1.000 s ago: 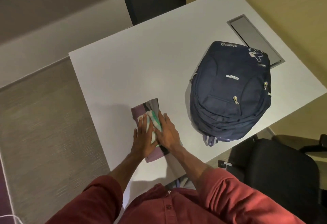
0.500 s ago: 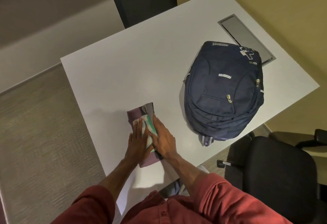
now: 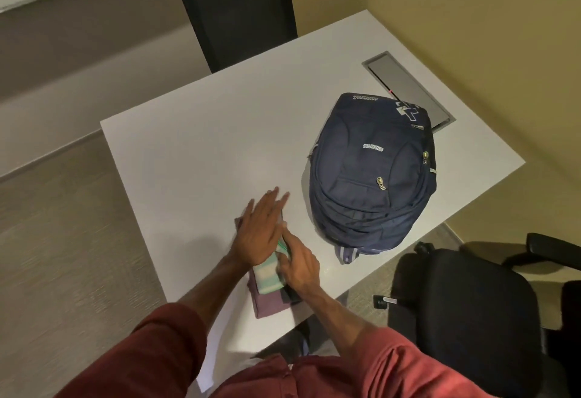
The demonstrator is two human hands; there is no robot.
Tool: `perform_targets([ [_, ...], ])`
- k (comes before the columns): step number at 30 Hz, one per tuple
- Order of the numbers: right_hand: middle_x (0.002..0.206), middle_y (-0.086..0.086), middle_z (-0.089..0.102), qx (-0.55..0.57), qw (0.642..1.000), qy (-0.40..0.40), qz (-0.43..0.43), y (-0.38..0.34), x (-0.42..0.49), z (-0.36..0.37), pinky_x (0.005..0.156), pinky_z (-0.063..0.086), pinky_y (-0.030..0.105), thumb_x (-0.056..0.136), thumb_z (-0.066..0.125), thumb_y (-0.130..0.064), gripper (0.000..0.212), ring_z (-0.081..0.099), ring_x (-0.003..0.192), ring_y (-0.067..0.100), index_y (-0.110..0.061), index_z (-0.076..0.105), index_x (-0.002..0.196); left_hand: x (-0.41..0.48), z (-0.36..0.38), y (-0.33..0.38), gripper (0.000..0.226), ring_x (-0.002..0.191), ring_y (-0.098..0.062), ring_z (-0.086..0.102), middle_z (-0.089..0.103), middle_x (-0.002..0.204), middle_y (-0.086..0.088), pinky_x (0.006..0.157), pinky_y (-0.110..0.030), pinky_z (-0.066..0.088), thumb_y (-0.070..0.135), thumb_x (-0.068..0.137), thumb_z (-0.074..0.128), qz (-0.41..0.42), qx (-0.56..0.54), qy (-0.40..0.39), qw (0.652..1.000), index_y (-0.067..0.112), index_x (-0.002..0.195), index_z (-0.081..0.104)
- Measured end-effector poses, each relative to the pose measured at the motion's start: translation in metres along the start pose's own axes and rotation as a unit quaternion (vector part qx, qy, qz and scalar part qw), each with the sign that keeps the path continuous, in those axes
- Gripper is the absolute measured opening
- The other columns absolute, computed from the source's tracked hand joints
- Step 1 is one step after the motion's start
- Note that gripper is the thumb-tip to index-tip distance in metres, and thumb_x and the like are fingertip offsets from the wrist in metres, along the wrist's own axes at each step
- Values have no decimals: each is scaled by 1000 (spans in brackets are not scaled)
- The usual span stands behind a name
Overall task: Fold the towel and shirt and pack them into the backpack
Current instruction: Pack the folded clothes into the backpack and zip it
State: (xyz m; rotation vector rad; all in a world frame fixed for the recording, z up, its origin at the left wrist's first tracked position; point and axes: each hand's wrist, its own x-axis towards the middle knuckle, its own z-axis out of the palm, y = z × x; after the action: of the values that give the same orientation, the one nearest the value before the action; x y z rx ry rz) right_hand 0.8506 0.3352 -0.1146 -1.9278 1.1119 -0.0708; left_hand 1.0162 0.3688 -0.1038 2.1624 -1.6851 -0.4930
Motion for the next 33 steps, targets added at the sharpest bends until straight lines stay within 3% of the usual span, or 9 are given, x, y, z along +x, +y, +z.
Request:
perform_targets([
  [4,143,-4,65,-19,999,-12,47,13,-6,-18,100,53,44,103,56,-30,50,66,122,26,-33,47,152,62,2,38,79,167,-24,4,-2,181,-1,133,-59,10,46,111,49,147,128,-40,980,39,171,-2],
  [9,160,-6,52,-15,996,-21,87,30,-16,-36,109,49,42,101,58,-27,74,58,136,23,-38,26,168,118,18,53,101,167,-30,-1,-7,180,-8,131,-60,13,45,102,66,182,260,-43,947,29,172,-5],
  [13,161,-4,50,-25,994,-25,100,38,-19,-41,108,51,46,101,60,-32,79,59,134,25,-42,20,168,139,17,49,85,166,-32,4,1,180,-10,132,-59,13,50,109,52,254,347,-103,897,26,173,2],
  [18,166,-3,45,-21,994,-31,103,41,-18,-44,110,51,49,102,57,-35,79,57,138,26,-43,16,169,159,0,41,67,166,-30,7,9,180,-5,132,-57,16,50,114,33,303,344,-160,874,30,172,6],
  [21,164,-2,47,-27,993,-34,108,39,-18,-45,110,51,49,101,57,-35,81,57,137,27,-41,15,169,168,-19,45,62,166,-30,7,9,180,-3,133,-55,15,50,115,24,318,345,-149,870,30,172,8],
  [24,164,-3,47,-28,991,-34,123,35,-15,-43,111,51,49,95,58,-36,86,58,137,27,-44,13,168,178,-31,45,62,166,-32,11,13,180,-3,133,-56,16,49,115,33,337,341,-109,871,29,172,17],
  [27,163,0,48,-33,990,-40,128,30,-13,-44,112,48,47,94,59,-33,86,57,138,29,-42,16,168,179,-7,53,80,165,-33,13,13,179,-7,131,-59,19,43,108,59,400,374,-115,829,22,172,14],
  [31,160,-1,50,-40,990,-43,130,32,-8,-45,112,48,47,93,58,-34,87,57,137,28,-42,17,168,162,16,74,129,167,-31,3,-6,180,-9,131,-61,11,53,88,81,325,350,-110,872,20,171,-11],
  [33,160,-1,50,-42,989,-44,137,33,-6,-45,112,48,47,92,58,-35,87,57,137,29,-42,16,168,161,18,78,143,167,-32,0,-13,179,-11,130,-62,10,56,78,88,305,354,-111,877,23,170,-16],
])
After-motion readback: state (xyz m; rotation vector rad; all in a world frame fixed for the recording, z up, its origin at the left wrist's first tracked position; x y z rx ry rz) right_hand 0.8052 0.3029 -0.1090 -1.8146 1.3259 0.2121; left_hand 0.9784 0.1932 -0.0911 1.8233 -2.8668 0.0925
